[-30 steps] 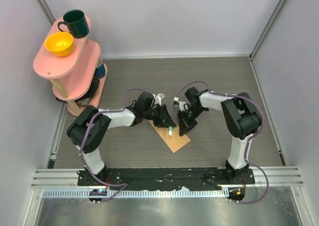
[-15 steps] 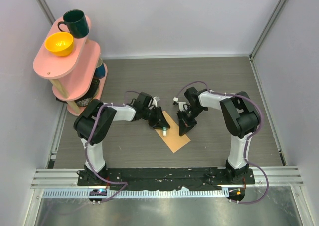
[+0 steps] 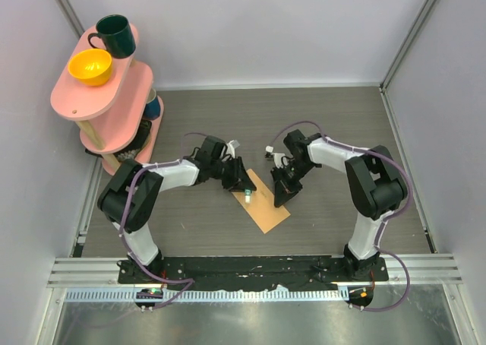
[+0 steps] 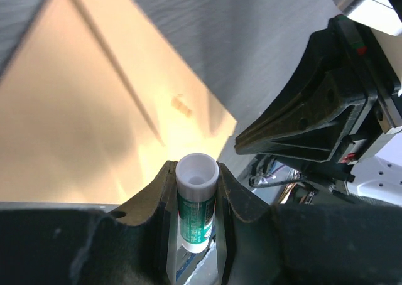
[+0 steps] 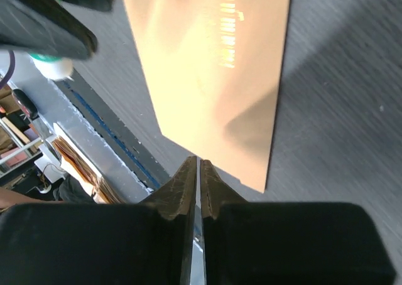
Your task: Place the letter into the envelope and seal it
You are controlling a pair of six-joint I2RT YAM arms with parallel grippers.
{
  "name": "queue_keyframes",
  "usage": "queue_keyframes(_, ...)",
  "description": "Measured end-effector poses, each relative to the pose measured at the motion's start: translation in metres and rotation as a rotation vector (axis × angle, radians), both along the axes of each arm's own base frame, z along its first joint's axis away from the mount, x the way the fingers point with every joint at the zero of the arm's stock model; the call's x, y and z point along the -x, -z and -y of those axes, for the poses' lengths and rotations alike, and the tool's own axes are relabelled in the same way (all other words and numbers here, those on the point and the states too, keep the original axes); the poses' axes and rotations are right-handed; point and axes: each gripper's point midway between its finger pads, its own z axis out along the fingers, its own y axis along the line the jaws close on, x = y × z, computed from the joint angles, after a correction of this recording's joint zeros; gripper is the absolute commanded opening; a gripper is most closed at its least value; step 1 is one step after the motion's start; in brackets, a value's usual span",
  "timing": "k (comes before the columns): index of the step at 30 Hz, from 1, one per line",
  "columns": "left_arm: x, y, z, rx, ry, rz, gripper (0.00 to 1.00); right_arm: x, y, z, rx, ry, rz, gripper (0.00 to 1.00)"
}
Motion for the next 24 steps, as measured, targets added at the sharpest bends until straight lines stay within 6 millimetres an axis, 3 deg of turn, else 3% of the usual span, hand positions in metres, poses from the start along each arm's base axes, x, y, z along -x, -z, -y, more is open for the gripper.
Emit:
queue_keyframes(5, 0.007, -0.020, 0.026, 0.053, 0.047, 0.052, 0.00, 0.003, -0.012, 0.002, -0.013, -0.001, 0.033, 0.10)
queue_keyframes(9, 0.013, -0.021, 0.046, 0.078, 0.068, 0.045, 0.00, 0.014, 0.004, 0.013, 0.046, -0.001, -0.004, 0.07)
queue_keyframes(12, 0.016, -0.010, 0.056, 0.073, 0.072, 0.018, 0.00, 0.017, 0.018, 0.019, 0.095, 0.001, -0.030, 0.01)
queue_keyframes(19, 0.020, 0.025, 0.055, 0.021, 0.058, -0.055, 0.00, 0.019, 0.025, 0.021, 0.121, 0.021, -0.060, 0.01)
queue_keyframes(24, 0.009, 0.026, 0.041, 0.022, 0.025, -0.070, 0.00, 0.019, 0.025, 0.021, 0.131, 0.033, -0.065, 0.01)
